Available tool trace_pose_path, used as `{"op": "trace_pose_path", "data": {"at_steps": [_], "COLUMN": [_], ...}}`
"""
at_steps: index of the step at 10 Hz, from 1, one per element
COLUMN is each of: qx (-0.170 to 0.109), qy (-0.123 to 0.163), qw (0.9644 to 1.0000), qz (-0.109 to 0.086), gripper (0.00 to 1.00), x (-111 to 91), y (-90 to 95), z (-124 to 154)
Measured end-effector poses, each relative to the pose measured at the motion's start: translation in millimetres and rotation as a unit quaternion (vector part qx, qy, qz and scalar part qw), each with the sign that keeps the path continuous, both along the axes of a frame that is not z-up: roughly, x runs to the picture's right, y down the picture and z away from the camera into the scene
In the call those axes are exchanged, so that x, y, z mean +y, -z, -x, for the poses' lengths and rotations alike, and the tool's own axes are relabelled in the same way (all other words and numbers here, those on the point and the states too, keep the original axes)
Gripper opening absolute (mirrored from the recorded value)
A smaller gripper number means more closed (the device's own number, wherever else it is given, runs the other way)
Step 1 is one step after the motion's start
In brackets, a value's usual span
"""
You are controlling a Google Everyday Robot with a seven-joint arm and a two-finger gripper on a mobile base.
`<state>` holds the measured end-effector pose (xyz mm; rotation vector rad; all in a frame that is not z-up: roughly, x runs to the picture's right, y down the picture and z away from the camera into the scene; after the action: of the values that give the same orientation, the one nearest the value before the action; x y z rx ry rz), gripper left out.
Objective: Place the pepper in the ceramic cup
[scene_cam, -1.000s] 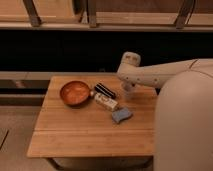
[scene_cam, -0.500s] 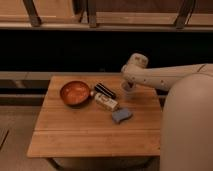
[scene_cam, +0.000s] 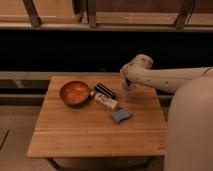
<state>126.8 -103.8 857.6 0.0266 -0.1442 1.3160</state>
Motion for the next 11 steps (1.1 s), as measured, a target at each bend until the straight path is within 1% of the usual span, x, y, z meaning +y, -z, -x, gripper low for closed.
{"op": "trace_pose_path", "data": {"at_steps": [2,3,4,5,6,7,11], "qx": [0.000,0.000,0.000,0.000,0.000,0.000,0.000], "qy": [0.000,0.000,0.000,0.000,0.000,0.000,0.000], "qw": [1.0000,1.0000,1.0000,1.0000,1.0000,1.0000,1.0000], "qz": [0.000,0.000,0.000,0.000,0.000,0.000,0.001], "gripper": [0.39,0.51,0.59,0.69,0.77,0.80,0.80], "x": [-0.1,0.1,-0.1,0.0,0.0,-0.1,0.6], "y": [0.1,-0.1,0.0,-0.2,-0.1,-0.1,-0.8], "z": [-0.1,0.2,0.2,0.5,0.8,0.9,0.9]}}
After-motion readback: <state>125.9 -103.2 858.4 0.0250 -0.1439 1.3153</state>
